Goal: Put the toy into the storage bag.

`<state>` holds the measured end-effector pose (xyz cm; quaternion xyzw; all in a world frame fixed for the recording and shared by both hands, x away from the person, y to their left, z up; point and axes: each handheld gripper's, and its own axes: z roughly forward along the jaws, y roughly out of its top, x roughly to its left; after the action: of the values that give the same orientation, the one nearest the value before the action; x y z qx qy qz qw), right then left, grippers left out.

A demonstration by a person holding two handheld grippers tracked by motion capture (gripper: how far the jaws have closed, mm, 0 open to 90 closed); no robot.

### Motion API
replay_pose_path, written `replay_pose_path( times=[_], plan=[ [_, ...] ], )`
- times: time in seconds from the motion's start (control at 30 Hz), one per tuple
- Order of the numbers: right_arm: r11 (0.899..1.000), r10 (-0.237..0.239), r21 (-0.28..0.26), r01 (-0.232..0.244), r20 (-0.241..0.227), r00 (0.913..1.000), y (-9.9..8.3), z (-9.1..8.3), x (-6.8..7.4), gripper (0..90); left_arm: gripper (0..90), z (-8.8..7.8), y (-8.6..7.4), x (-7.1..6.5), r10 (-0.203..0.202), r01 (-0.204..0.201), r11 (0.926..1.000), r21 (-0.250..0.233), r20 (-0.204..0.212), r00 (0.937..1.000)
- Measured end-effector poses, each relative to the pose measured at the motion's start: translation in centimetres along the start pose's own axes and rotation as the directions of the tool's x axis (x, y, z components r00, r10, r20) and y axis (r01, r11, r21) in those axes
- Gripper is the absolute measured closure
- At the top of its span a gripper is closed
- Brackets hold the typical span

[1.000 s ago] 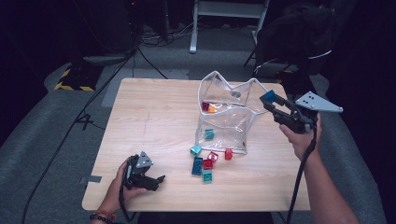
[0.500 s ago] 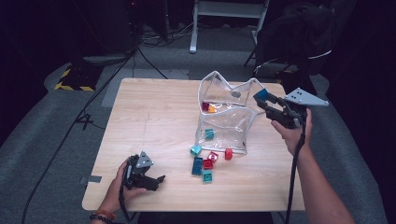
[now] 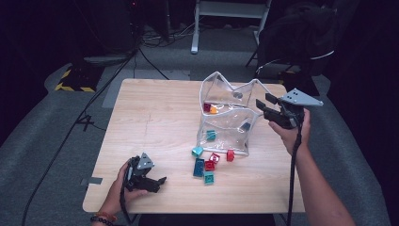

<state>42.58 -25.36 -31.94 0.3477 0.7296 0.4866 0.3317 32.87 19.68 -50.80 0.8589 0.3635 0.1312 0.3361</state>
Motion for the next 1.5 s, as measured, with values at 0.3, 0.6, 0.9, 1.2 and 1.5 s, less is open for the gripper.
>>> replay_pose_path(
  times=[0.3, 0.6, 0.9, 1.2, 1.5],
  plan=[
    [0.998, -0.031, -0.047, 0.03, -0.012, 0.9995, 0.3, -1.9, 0.4, 56.7, 5.7, 0.0, 0.0, 0.0, 0.002, -0.002, 1.0, 0.0, -0.001, 1.0],
    [0.996, -0.054, -0.079, 0.05, -0.046, 0.9975, -0.4, -4.8, 0.9, 56.4, 5.7, 0.0, 0.0, 0.0, 0.002, -0.002, 1.0, 0.0, -0.001, 1.0],
    [0.993, -0.079, -0.091, 0.071, -0.083, 0.9935, -1.9, -7.6, 1.7, 55.2, 5.7, 0.0, 0.0, 0.0, 0.0, 0.0, 1.0, 0.0, -0.001, 1.0],
    [0.995, -0.078, -0.077, 0.068, -0.133, 0.988, -4.4, -8.5, 3.0, 53.5, 5.7, 0.0, 0.0, 0.0, 0.002, -0.002, 1.0, 0.0, -0.001, 1.0],
    [0.999, -0.047, -0.009, 0.046, -0.18, 0.9826, -7.8, -6.8, 4.6, 52.4, 5.7, 0.0, 0.0, 0.0, 0.002, -0.002, 1.0, 0.0, -0.001, 1.0]
  ],
)
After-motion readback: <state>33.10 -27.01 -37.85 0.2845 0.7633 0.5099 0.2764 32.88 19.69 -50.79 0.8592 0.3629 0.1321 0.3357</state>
